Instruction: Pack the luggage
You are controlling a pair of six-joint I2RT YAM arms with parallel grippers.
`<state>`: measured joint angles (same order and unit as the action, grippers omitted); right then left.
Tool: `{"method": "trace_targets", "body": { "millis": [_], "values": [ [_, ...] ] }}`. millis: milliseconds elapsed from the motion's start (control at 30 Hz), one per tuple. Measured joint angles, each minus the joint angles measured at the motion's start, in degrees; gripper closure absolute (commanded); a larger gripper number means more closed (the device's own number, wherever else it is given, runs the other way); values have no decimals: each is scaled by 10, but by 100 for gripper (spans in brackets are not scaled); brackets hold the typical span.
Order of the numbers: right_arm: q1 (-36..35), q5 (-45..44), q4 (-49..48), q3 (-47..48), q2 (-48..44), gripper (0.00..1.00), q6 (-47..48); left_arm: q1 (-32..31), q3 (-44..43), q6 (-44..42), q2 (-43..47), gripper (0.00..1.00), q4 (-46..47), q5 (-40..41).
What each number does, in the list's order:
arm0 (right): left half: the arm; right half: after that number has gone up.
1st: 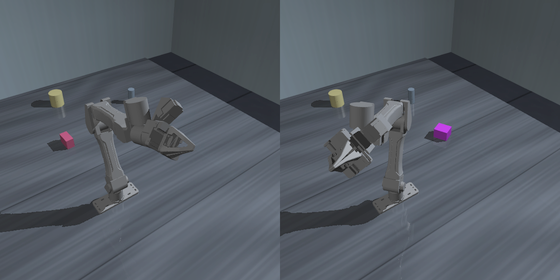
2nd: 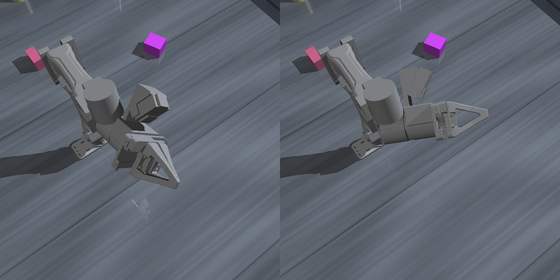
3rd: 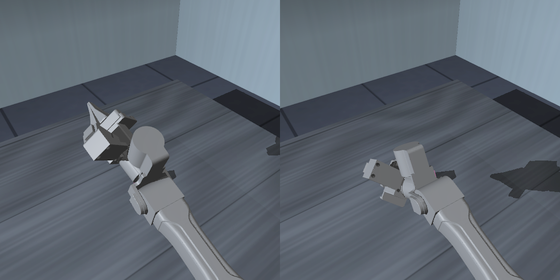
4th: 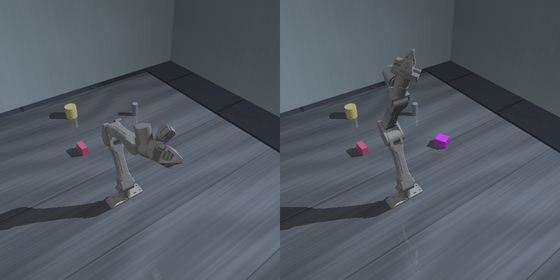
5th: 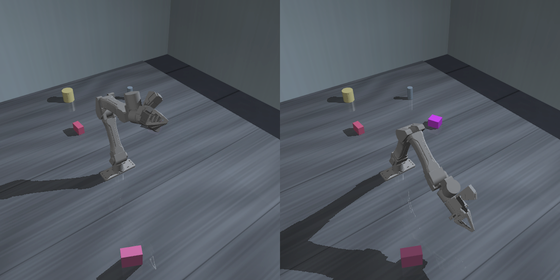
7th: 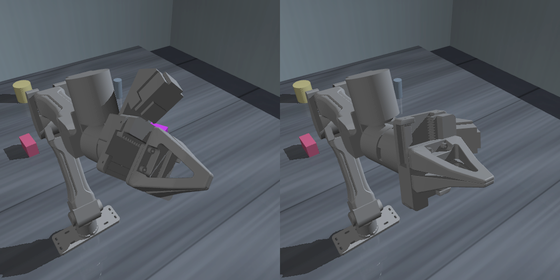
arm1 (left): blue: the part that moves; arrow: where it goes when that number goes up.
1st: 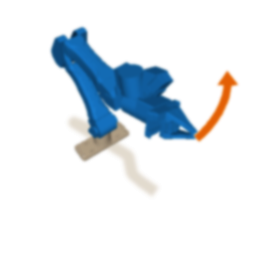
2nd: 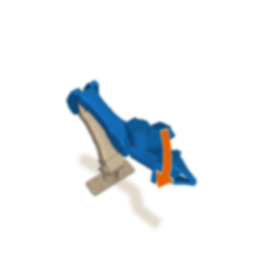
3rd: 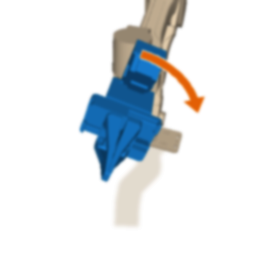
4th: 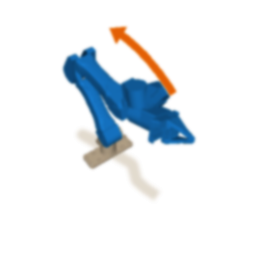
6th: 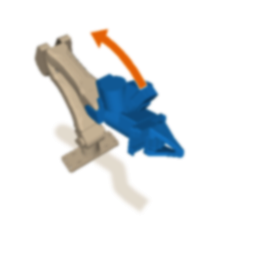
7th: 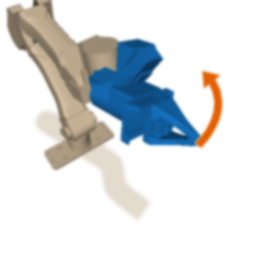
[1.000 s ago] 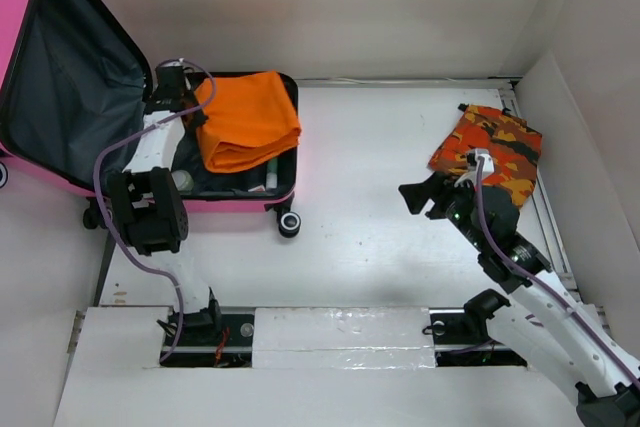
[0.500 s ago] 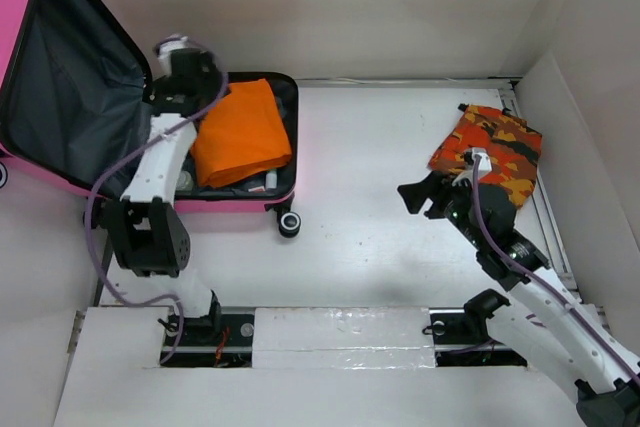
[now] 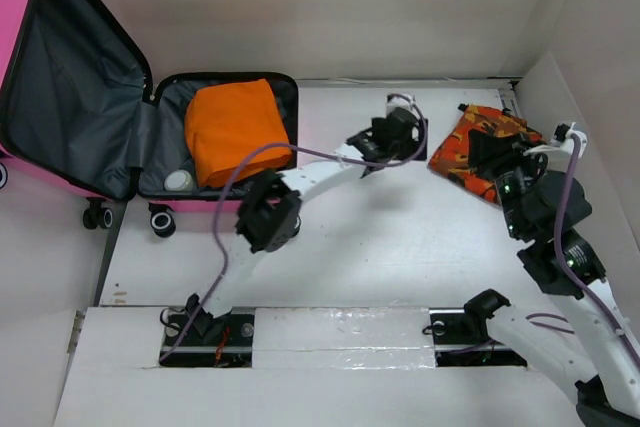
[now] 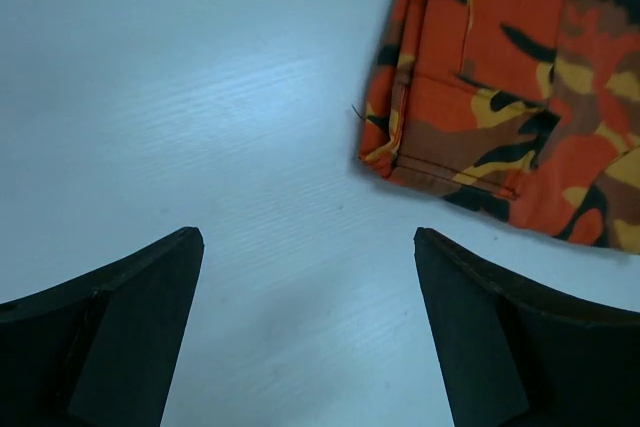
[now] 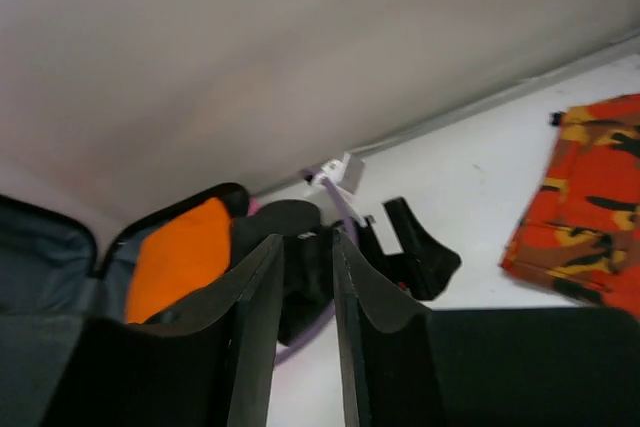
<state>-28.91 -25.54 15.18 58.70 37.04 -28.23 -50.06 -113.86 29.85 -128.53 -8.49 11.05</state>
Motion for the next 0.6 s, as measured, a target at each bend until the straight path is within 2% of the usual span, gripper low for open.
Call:
{"method": "trace_targets", "body": {
  "millis": [100,167,300,433,500,600],
  "values": [
    [6,-33,18,0,20,62,1,-13,-104,10,-138,18,-10,-38],
    [12,-31,28,-6,29,61,0,-15,-137,14,-191,18,-1,-52],
    [15,-7,44,-40,16,59,-1,-9,-170,42,-205,18,41,-89],
    [15,20,49,-44,8,58,-3,-2,-206,61,-229,24,70,-113],
    [15,29,49,-44,7,58,-3,0,-226,71,-250,30,83,-127],
    [15,40,49,-44,3,57,-5,-1,-233,84,-276,32,94,-147]
  ]
}}
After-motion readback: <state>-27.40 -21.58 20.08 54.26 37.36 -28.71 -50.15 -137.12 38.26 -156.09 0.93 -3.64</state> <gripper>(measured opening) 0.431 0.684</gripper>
